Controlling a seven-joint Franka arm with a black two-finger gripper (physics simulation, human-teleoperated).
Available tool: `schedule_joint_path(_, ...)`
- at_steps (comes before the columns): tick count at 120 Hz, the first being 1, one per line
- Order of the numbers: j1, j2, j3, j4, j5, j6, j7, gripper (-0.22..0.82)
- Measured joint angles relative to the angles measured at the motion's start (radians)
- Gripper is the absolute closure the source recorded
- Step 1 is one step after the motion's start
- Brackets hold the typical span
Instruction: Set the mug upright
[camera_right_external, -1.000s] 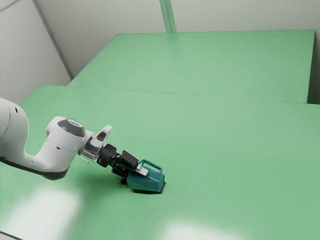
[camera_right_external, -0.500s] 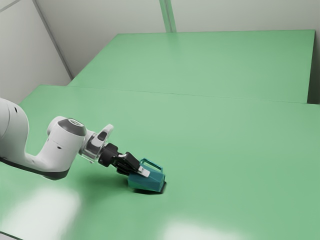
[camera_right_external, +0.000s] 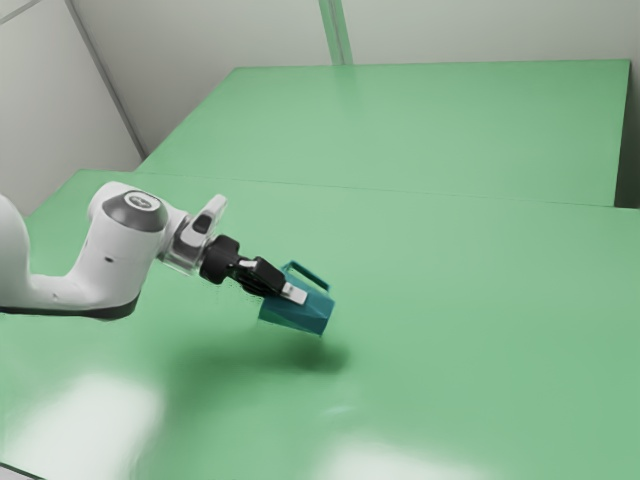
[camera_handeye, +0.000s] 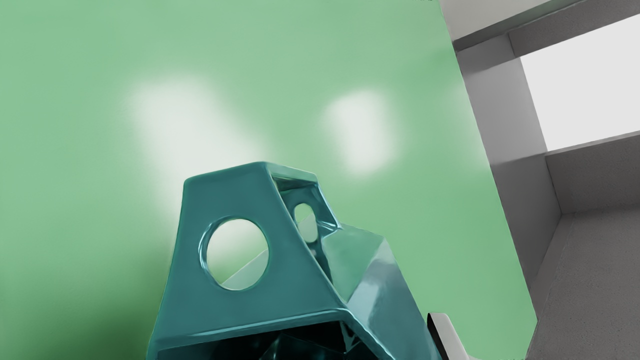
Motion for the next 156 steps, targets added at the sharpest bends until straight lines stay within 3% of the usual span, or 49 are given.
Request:
schedule_joint_path(31, 0.007, 0.006, -0.033, 0.253, 0.55, -0.002, -0.129, 0.78)
schedule_joint_path(63, 0.006, 0.034, -0.034, 0.296, 0.952, -0.021, -0.264, 0.78)
schedule_joint_path(113, -0.03, 0.148, -0.046, 0.271, 1.134, 0.07, -0.391, 0.78)
schedule_joint_path(156, -0.052, 0.094, -0.072, 0.097, 1.226, 0.216, -0.48, 0.78)
